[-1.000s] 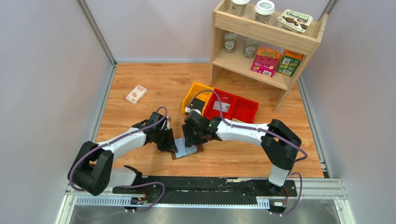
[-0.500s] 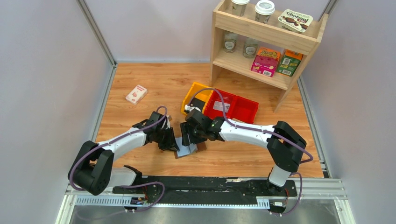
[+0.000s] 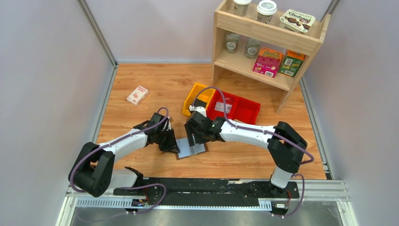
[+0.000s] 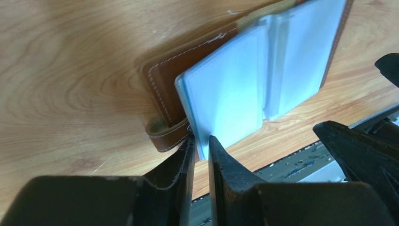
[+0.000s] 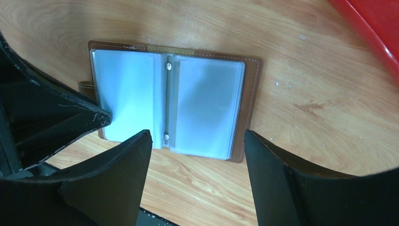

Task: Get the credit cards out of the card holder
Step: Remove the credit card from the card holder.

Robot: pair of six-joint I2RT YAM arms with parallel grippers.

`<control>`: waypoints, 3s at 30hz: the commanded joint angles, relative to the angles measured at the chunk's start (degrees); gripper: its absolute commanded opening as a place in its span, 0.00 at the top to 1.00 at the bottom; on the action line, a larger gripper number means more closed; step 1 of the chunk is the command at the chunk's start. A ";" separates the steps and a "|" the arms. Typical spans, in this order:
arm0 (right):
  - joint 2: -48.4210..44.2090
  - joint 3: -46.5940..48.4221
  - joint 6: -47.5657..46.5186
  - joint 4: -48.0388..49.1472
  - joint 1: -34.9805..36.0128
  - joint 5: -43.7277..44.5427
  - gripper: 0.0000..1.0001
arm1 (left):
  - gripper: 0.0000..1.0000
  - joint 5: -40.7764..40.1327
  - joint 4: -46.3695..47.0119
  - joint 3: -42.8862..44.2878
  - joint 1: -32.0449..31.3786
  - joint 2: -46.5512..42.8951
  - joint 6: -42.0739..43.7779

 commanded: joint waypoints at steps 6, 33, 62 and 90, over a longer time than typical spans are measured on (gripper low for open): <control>5.82 3.05 -1.16 4.15 0.04 -1.23 0.23 | 0.76 -6.84 -6.03 0.99 -0.24 -0.70 2.28; 4.51 2.79 0.15 4.59 0.13 0.88 0.20 | 0.79 -4.47 -3.92 0.02 -0.24 -0.96 2.02; 1.52 2.09 -1.16 11.27 0.04 -14.85 0.32 | 0.79 -3.85 -3.21 0.20 -0.15 -0.52 2.19; 12.59 -1.17 6.75 30.08 -1.98 -31.99 0.30 | 0.47 -16.77 -12.52 -4.19 1.61 -24.49 -4.83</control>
